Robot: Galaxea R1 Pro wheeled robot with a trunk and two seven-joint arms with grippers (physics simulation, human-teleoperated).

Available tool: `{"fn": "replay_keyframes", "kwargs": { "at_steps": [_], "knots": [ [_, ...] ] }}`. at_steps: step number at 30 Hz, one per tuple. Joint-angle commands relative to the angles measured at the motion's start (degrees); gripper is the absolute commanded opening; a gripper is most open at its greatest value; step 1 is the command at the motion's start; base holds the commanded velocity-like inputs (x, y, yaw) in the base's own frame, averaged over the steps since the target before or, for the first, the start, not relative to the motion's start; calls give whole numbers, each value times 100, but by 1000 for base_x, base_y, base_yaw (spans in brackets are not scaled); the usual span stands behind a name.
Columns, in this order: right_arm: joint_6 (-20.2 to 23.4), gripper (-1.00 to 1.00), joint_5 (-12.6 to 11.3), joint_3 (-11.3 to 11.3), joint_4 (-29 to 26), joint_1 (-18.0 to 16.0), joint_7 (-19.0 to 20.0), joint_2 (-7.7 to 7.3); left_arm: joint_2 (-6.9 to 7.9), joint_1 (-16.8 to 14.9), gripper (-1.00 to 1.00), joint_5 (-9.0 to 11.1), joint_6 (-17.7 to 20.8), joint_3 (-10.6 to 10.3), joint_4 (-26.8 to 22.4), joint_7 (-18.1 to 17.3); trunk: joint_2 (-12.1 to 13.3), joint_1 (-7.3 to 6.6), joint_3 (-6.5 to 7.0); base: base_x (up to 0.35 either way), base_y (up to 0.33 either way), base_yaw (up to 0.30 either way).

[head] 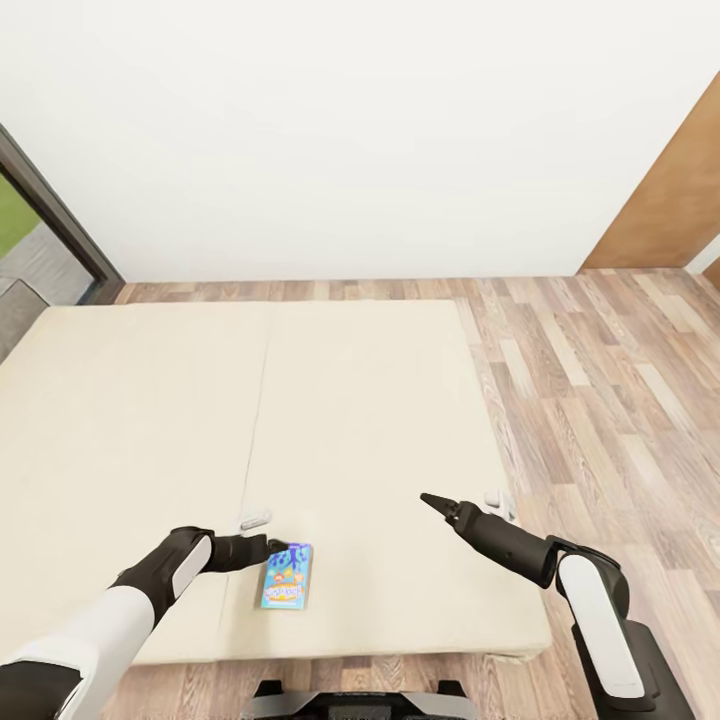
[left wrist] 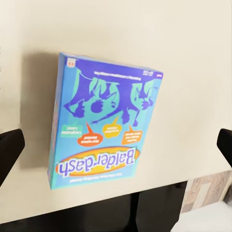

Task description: Put all the toys in the child's room - the three board games (two on the bed and one on the table), the two jigsaw puzzles on the table, and the tennis ball on the table - inside the toy box on the table in the child's room.

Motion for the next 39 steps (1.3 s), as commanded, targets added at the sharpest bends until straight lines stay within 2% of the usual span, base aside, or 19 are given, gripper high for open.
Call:
{"fn": "replay_keyframes", "kwargs": {
  "at_steps": [1,5,12,15,18,24,39],
  "knots": [
    [31,100,52,-15,-3,-4,63,-4,20,-2,100,24,28,-15,-13,-16,-9,3,-17,0,0,0],
    [46,100,37,-38,-8,-4,82,-27,106,-10,100,26,61,11,-33,-26,-9,3,-55,0,0,0],
    [46,100,33,-42,-9,-4,81,-30,147,-145,100,21,90,13,-38,26,-9,3,-121,0,0,0],
    [42,100,32,-45,-5,-4,76,-32,122,-188,100,20,-41,-13,-15,88,-9,3,-150,0,0,0],
    [31,100,37,-25,-3,-4,63,-21,84,-204,100,22,-202,-21,-6,338,-9,3,-178,0,0,0],
    [29,100,37,-11,-1,-4,55,-19,-143,-206,100,27,-415,-28,4,710,-9,3,-235,0,0,0],
    [42,100,32,-44,-1,-4,85,-31,-200,-205,100,18,-474,-33,13,771,-9,3,-377,0,0,0]
  ]
}}
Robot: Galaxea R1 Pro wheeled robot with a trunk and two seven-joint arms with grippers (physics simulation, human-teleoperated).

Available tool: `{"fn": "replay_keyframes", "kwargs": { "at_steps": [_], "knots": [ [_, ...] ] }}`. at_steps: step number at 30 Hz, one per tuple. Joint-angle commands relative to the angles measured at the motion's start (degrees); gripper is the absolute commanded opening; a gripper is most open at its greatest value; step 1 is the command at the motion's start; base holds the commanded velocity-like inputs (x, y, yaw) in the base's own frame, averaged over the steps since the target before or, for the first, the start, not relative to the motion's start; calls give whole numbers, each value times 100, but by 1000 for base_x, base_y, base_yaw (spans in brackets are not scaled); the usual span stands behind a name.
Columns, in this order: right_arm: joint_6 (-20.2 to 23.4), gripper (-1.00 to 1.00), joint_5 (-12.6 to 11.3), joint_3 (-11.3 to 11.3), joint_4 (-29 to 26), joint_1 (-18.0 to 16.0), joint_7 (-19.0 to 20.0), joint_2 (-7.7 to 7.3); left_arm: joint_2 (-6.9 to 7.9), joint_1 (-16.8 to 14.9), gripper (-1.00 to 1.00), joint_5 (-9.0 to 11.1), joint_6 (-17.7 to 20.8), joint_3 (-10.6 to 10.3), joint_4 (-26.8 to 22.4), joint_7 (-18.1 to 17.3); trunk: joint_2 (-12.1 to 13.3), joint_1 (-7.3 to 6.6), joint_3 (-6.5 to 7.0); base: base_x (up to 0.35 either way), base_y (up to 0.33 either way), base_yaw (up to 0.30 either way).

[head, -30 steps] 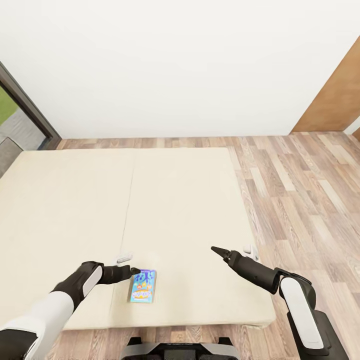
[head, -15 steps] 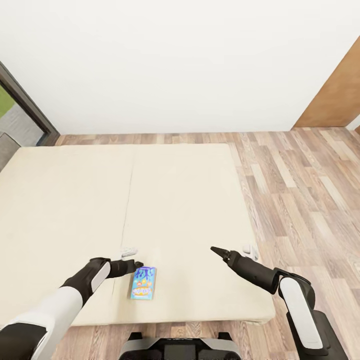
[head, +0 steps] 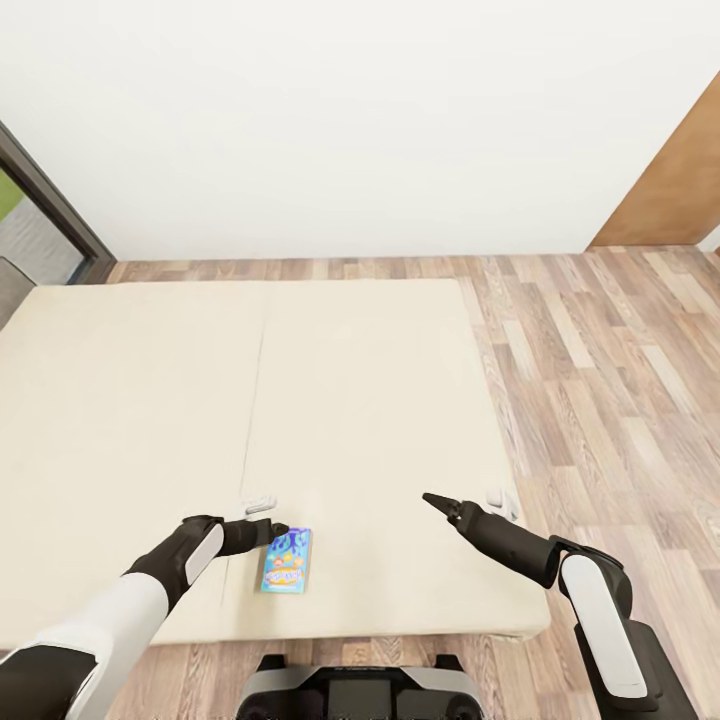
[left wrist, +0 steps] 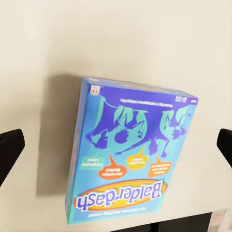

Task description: Put all the toys in the child's room - the three board games (two on the bed and one on the table), the two jigsaw puzzles on the table, and the tennis ball on the table - inside the toy box on the table in the child's room.

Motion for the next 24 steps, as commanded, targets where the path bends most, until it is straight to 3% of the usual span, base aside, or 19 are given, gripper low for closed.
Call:
{"fn": "replay_keyframes", "kwargs": {
  "at_steps": [1,24],
  "knots": [
    [28,100,55,-10,-2,-3,60,2,4,-2,100,16,22,-21,-9,-6,-9,3,-17,0,0,0],
    [20,100,55,-10,-3,-3,64,-2,19,-5,100,22,-90,6,-15,-29,-9,3,-234,0,0,0]
  ]
}}
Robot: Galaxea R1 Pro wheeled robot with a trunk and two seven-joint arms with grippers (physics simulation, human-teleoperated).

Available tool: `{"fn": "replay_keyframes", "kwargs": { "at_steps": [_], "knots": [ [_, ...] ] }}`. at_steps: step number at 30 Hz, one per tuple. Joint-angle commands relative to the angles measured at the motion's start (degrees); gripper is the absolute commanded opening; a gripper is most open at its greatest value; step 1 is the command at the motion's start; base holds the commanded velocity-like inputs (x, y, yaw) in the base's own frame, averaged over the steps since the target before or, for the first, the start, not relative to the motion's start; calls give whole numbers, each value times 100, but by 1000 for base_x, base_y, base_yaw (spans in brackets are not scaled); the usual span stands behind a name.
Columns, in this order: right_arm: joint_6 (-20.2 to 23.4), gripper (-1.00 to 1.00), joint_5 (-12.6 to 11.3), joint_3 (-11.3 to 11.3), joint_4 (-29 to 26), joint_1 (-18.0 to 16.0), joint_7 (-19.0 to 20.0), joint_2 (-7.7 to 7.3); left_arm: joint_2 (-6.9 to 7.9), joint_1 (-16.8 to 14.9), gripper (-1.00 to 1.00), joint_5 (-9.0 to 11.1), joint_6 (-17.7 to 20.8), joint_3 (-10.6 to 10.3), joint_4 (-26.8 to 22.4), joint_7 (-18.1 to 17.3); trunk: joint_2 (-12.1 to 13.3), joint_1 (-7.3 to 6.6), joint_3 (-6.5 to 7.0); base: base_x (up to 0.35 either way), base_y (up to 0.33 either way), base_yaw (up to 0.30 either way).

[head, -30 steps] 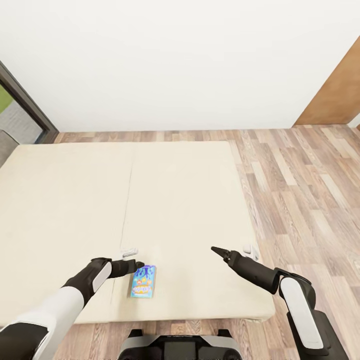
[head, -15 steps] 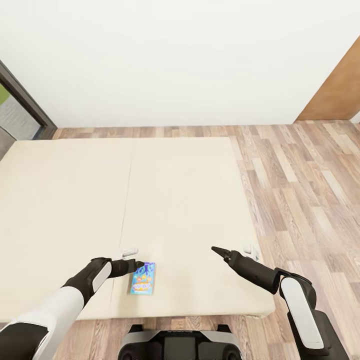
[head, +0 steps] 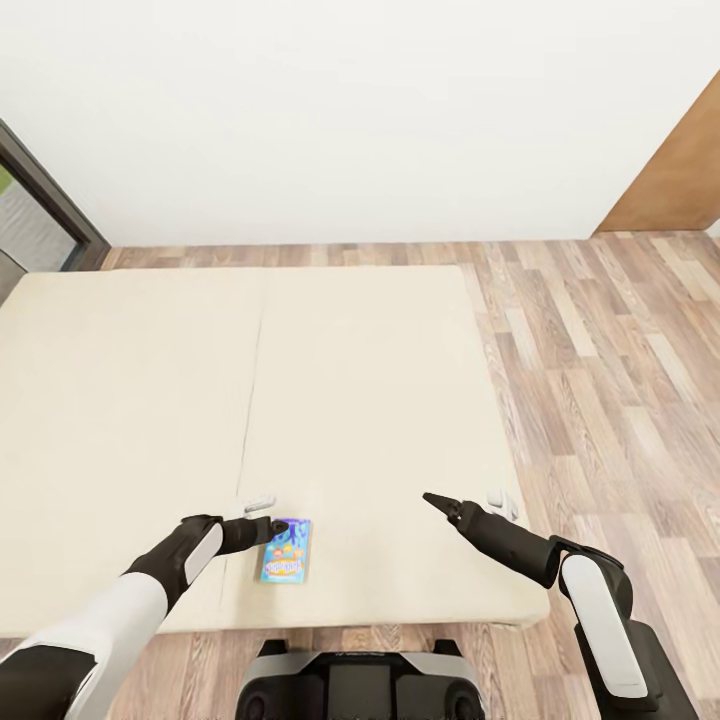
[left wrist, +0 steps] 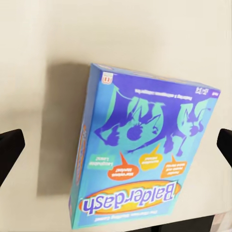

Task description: Put all the toys in the child's room - the three board games (two on the bed and one on the table), the two jigsaw puzzles on the table, and the tennis ball on the table - inside the toy box on the table in the child's room.

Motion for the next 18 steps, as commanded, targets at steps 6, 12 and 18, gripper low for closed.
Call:
{"fn": "replay_keyframes", "kwargs": {
  "at_steps": [6,12,18],
  "knots": [
    [27,100,55,-4,0,-3,65,1,24,-1,100,32,13,-12,-7,-43,-9,3,-64,0,0,0],
    [27,100,55,-10,0,-3,66,-1,2,0,100,21,11,-25,-7,-25,-9,3,-120,0,0,0],
    [27,100,53,-4,-2,-3,67,1,-3,0,100,19,11,-34,-7,-8,-9,3,-177,0,0,0]
  ]
}}
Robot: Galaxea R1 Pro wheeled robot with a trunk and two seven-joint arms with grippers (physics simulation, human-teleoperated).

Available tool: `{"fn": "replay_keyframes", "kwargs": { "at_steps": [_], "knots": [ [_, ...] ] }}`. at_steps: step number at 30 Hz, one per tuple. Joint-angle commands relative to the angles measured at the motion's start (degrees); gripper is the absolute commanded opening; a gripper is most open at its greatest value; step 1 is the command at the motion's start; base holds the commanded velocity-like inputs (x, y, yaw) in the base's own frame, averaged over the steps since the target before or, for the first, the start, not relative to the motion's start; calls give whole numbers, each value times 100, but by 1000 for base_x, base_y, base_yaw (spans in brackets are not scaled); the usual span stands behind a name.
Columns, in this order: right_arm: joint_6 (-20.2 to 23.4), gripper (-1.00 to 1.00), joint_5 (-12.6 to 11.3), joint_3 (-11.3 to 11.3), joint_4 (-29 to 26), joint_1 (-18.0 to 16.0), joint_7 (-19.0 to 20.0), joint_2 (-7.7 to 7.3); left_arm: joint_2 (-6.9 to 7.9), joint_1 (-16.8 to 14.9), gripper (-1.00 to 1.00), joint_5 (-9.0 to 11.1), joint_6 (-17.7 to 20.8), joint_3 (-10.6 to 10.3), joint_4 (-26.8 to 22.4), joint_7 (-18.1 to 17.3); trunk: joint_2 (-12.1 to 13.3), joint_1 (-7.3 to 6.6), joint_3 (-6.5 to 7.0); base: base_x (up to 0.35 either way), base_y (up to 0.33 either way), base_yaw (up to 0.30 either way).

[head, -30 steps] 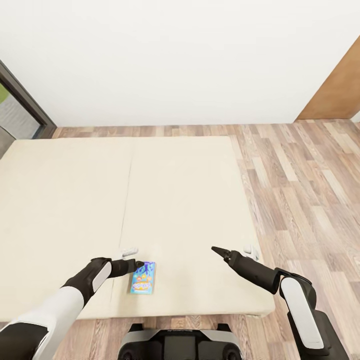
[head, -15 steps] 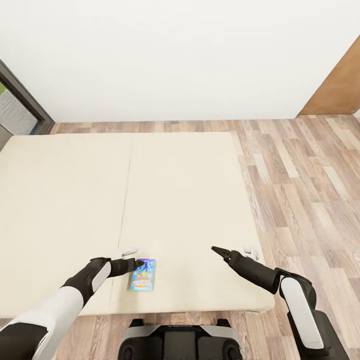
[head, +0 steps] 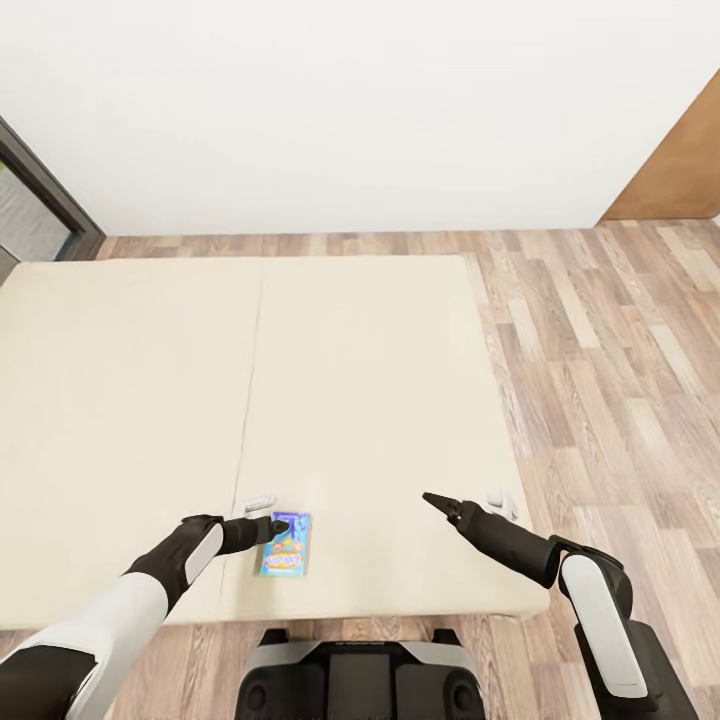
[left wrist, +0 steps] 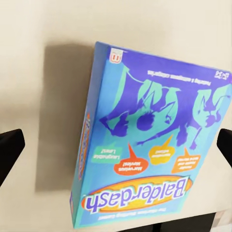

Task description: Put all the toys in the child's room - the three board games (two on the bed and one on the table), the two jigsaw puzzles on the table, and the tennis ball on the table - inside the toy box on the table in the child's room.

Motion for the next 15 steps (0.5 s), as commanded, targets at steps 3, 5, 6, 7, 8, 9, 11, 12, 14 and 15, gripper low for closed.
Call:
{"fn": "replay_keyframes", "kwargs": {
  "at_steps": [3,5,6,7,8,9,11,12,14,15],
  "knots": [
    [24,100,54,-4,-1,-3,59,2,4,-2,100,20,23,-25,-7,-10,-9,3,-35,0,0,0],
    [22,100,54,-1,-1,-3,59,2,6,-3,100,20,22,-29,-7,-12,-9,3,-54,0,0,0],
    [21,100,55,0,-1,-3,59,2,7,-4,100,20,21,-30,-7,-12,-9,3,-63,0,0,0],
    [20,100,55,4,-4,-3,59,2,9,-5,100,20,19,-32,-7,-13,-9,3,-73,0,0,0],
    [20,100,54,5,-5,-3,59,2,10,-4,100,20,19,-33,-7,-13,-9,3,-82,0,0,0],
    [19,100,55,7,-4,-3,59,2,11,-3,100,20,18,-34,-7,-15,-9,3,-92,0,0,0],
    [19,100,51,9,-6,-3,59,2,9,-3,100,20,18,-36,-7,-16,-9,3,-111,0,0,0],
    [19,100,52,9,-7,-3,59,2,8,-3,100,20,18,-38,-7,-16,-9,3,-120,0,0,0],
    [19,100,52,10,-5,-3,59,2,6,-2,100,20,17,-40,-7,-15,-9,3,-139,0,0,0],
    [19,100,52,10,-6,-3,59,2,6,-3,100,20,17,-42,-7,-15,-9,3,-149,0,0,0]
  ]
}}
